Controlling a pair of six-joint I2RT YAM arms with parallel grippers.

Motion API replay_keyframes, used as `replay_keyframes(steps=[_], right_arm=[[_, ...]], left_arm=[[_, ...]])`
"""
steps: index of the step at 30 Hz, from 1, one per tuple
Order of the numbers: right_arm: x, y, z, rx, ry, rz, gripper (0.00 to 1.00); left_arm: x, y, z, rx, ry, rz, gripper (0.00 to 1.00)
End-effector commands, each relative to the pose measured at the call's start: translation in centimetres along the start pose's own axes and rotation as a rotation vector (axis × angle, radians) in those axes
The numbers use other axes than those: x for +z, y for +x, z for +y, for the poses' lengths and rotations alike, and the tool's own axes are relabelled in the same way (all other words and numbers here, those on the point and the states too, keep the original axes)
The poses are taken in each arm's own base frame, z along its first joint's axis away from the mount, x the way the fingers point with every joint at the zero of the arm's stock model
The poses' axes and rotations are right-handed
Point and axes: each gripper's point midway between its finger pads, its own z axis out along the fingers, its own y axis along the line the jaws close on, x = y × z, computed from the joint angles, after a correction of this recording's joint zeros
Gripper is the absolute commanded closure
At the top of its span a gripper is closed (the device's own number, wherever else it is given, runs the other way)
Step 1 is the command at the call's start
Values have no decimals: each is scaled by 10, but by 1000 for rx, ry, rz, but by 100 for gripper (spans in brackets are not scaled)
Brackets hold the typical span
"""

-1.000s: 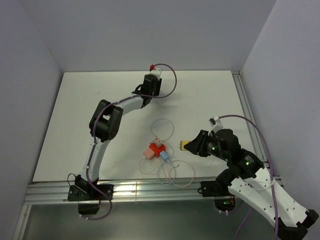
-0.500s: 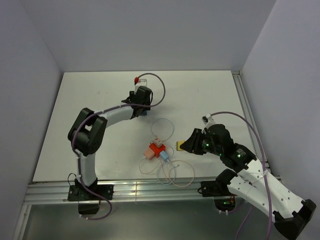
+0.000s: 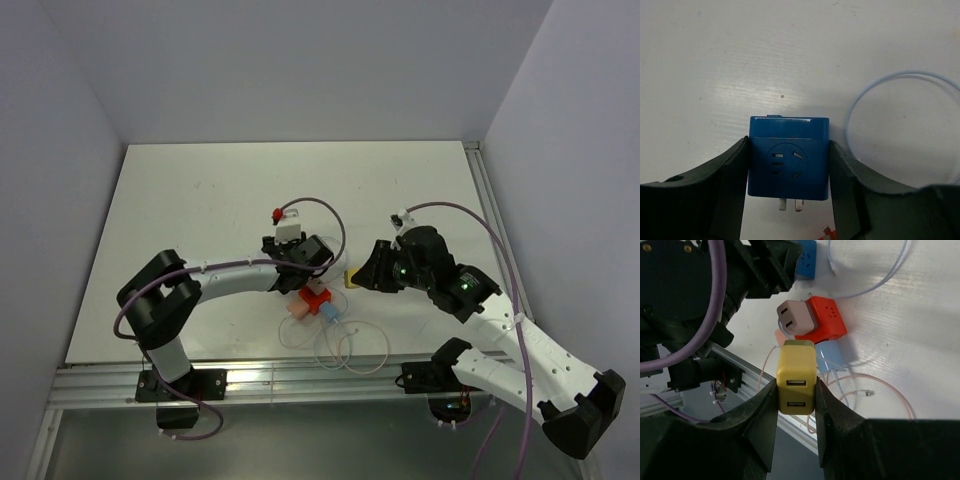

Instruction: Insert the plug

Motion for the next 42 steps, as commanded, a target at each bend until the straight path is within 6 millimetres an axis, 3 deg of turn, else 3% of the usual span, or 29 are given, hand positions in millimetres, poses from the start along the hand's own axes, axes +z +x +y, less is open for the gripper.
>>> replay_keyframes(steps=[1, 2, 5, 10, 13, 16, 17, 19, 20, 21, 22, 23, 24, 25, 26, 27, 32, 36, 37, 42], right_arm=[[-5, -22, 16, -39, -32, -62, 100], [-4, -23, 15, -36, -30, -66, 100], [-1, -25, 15, -34, -19, -68, 100], [7, -45, 16, -57, 38, -90, 100], [16, -61, 24, -74, 63, -85, 100], [31, -80, 39, -74, 76, -68, 100], [39, -77, 34, -70, 94, -46, 100], [44, -87, 46, -57, 99, -33, 100], [60, -83, 45, -54, 129, 11, 100], [61, -93, 61, -50, 115, 0, 100], [78, -80, 61, -55, 149, 61, 100], [84, -79, 67, -57, 159, 75, 100], [86, -90, 83, -59, 149, 49, 100], [90, -85, 87, -62, 169, 77, 100], [107, -73, 89, -71, 192, 124, 100], [110, -81, 104, -63, 178, 108, 100], [147, -64, 121, -49, 251, 198, 100], [167, -35, 122, -23, 340, 260, 100], [178, -26, 113, -25, 384, 282, 100], [185, -15, 104, -5, 492, 260, 100]], left_arm=[[-1, 60, 33, 9, -59, 184, 60], [-2, 57, 33, -1, -51, 173, 27], [-11, 37, 33, -33, -32, 133, 1], [-36, -1, 24, -78, 49, 87, 0], [-60, -39, 28, -137, 108, 14, 1], [-99, -88, 39, -210, 218, -83, 1], [-107, -96, 41, -237, 244, -94, 0], [-118, -106, 47, -245, 293, -86, 0], [-128, -115, 55, -273, 324, -98, 0], [-126, -121, 65, -289, 318, -102, 1], [-127, -119, 69, -291, 332, -86, 0], [-134, -126, 80, -323, 341, -104, 0], [-134, -131, 89, -356, 329, -119, 0], [-133, -128, 99, -370, 304, -123, 0], [-139, -134, 110, -406, 297, -144, 0], [-140, -138, 121, -451, 272, -157, 0], [-160, -150, 170, -556, 207, -272, 0], [-162, -142, 181, -572, 202, -281, 0], [-159, -136, 182, -561, 196, -271, 0], [-159, -128, 182, -550, 228, -267, 0]])
